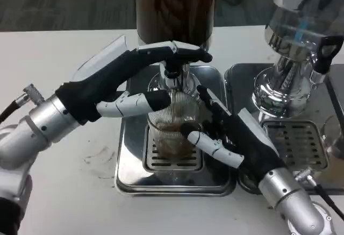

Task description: Grasp the cup under the faucet to collect the drink, then remove the cup.

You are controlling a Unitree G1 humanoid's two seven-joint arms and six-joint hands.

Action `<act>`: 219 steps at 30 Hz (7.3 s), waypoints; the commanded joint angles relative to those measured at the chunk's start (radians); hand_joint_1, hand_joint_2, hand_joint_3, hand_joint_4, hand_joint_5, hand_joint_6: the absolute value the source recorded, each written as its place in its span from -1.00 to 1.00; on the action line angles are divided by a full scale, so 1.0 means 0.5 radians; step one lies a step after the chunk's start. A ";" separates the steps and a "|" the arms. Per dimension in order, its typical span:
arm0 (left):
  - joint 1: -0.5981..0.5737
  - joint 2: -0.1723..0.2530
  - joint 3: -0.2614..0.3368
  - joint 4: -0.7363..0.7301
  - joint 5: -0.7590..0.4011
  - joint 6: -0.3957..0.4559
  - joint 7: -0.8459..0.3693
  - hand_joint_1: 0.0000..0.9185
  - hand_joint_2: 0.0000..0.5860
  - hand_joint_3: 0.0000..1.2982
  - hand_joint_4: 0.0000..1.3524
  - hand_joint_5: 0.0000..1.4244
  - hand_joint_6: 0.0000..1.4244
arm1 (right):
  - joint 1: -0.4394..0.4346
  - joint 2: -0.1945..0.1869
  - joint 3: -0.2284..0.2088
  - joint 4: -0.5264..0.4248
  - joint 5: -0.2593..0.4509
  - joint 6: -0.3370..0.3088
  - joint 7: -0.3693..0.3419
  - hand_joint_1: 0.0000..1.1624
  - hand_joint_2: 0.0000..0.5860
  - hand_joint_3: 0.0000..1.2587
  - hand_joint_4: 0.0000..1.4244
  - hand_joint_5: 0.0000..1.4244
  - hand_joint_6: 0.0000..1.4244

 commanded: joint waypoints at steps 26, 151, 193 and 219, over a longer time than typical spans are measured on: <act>0.168 -0.029 0.249 -0.065 -0.318 0.286 -0.055 -1.00 -0.64 -0.43 -0.48 -0.52 -0.62 | -0.097 0.042 0.000 0.069 0.033 -0.035 0.069 -0.52 -0.33 -1.00 -1.00 -1.00 -0.93; 0.428 0.099 0.618 0.210 -0.190 0.506 0.012 -1.00 -0.42 -0.15 -0.22 -0.34 -0.50 | -0.136 -0.009 0.127 0.127 -0.146 -0.008 0.082 -0.22 -0.43 -1.00 -1.00 -1.00 -0.96; 0.498 0.138 0.623 0.158 -0.160 0.560 0.033 -1.00 -0.41 -0.14 -0.19 -0.32 -0.43 | -0.321 0.178 0.226 0.656 -0.199 -0.305 -0.233 -0.05 -0.43 -0.58 -0.58 -0.48 -0.49; 0.494 0.142 0.622 0.145 -0.159 0.583 0.030 -1.00 -0.42 -0.15 -0.19 -0.30 -0.42 | -0.158 0.219 0.283 0.543 -0.428 -0.397 -0.787 0.02 -0.37 -0.29 -0.28 -0.17 -0.16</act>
